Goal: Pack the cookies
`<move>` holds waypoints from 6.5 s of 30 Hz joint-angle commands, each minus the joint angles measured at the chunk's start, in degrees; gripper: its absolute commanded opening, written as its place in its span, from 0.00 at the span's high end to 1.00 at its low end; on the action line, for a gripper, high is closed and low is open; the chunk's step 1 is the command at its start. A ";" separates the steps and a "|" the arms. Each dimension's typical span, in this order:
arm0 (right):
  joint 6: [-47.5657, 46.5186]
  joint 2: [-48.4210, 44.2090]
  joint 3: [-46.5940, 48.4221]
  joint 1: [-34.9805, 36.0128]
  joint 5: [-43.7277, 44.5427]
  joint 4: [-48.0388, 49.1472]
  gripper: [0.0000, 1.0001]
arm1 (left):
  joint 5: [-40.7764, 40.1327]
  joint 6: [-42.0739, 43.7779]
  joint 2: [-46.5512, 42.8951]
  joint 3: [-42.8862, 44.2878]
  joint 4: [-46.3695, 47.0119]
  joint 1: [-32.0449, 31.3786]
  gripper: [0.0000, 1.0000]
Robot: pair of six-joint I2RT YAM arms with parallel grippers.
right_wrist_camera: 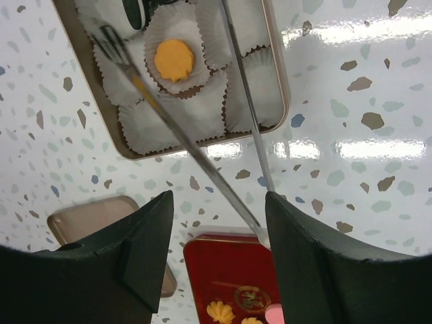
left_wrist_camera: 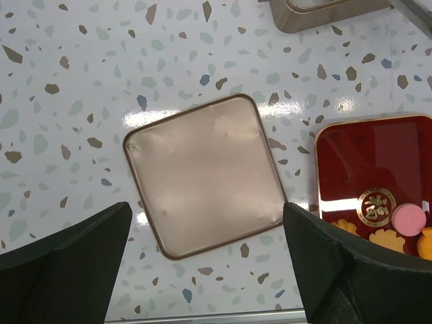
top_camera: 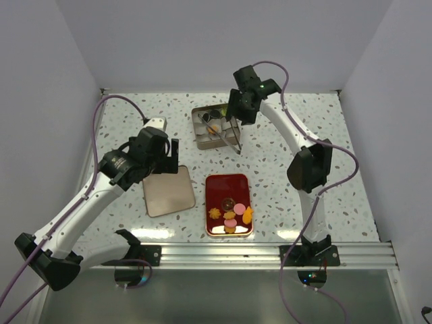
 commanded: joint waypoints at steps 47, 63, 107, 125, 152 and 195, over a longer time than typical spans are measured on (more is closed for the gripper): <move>-14.94 11.45 3.34 4.97 2.52 -2.13 0.04 | -1.14 -0.66 -1.73 1.49 -0.85 0.02 0.00; -14.76 13.30 1.68 4.17 2.95 0.77 0.39 | -1.23 -0.31 -0.14 1.40 -0.15 0.11 0.00; -8.80 -32.47 -21.68 12.95 -3.19 -16.63 0.58 | 0.53 -2.07 -6.38 1.14 0.29 0.11 0.00; -0.43 -41.55 -40.07 36.07 -7.42 -24.10 0.55 | 2.64 -0.13 -3.92 -1.32 4.86 0.02 0.00; -2.98 -37.41 -44.10 39.77 -2.23 -30.34 0.52 | 2.29 -2.42 -4.98 -3.78 4.86 0.11 0.00; -2.02 -31.79 -42.36 42.94 1.54 -30.78 0.62 | 0.18 -2.77 -5.94 -4.13 3.63 0.02 0.00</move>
